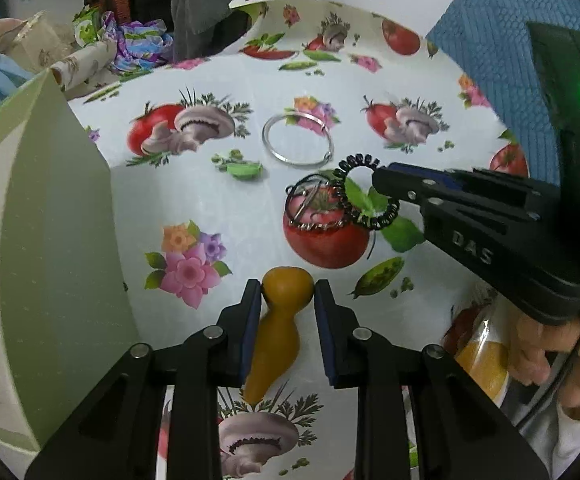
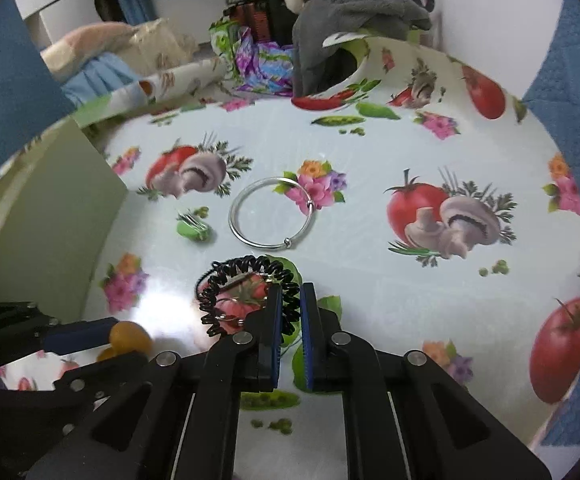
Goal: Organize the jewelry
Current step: 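Grasp the black coil hair tie with the right tool while the left tool grasps the orange figurine, then carry both items into the white box and open both tools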
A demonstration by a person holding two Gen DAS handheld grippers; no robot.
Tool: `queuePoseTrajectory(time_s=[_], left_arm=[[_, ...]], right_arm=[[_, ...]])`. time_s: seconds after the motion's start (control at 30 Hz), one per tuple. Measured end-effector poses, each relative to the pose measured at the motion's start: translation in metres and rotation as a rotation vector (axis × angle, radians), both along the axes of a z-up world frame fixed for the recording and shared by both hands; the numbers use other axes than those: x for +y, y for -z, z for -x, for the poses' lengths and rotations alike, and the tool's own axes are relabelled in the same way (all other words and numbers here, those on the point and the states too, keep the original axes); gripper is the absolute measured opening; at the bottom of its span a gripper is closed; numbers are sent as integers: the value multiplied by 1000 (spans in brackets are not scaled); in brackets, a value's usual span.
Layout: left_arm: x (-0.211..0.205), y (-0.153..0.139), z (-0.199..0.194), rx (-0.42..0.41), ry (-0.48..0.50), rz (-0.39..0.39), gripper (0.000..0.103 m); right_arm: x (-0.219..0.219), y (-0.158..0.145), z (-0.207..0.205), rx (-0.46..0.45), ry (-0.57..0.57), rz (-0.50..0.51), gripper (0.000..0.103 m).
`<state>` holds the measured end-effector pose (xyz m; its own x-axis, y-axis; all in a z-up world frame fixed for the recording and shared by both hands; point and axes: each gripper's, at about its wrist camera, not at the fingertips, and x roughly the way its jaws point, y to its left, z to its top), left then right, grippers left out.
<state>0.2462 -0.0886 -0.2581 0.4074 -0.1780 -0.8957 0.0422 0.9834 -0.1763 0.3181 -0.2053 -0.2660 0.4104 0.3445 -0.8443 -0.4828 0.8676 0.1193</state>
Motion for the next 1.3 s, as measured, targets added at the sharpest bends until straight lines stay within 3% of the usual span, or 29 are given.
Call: queuePoseTrajectory(time_s=[0.33, 0.6, 0.97, 1.13, 1.3], left_arm=[[21, -47, 2, -73, -40, 54, 28], [52, -106, -3, -163, -86, 68, 28], [115, -198, 8, -297, -157, 41, 28], [140, -208, 22, -315, -186, 23, 28], [166, -189, 36, -280, -226, 30, 28]], right_arm=[[1, -50, 14, -69, 24, -8, 6], [9, -120, 8, -132, 51, -65, 7], [64, -220, 15, -256, -34, -127, 7], [94, -232, 27, -269, -83, -131, 7], [125, -212, 41, -222, -138, -123, 7]])
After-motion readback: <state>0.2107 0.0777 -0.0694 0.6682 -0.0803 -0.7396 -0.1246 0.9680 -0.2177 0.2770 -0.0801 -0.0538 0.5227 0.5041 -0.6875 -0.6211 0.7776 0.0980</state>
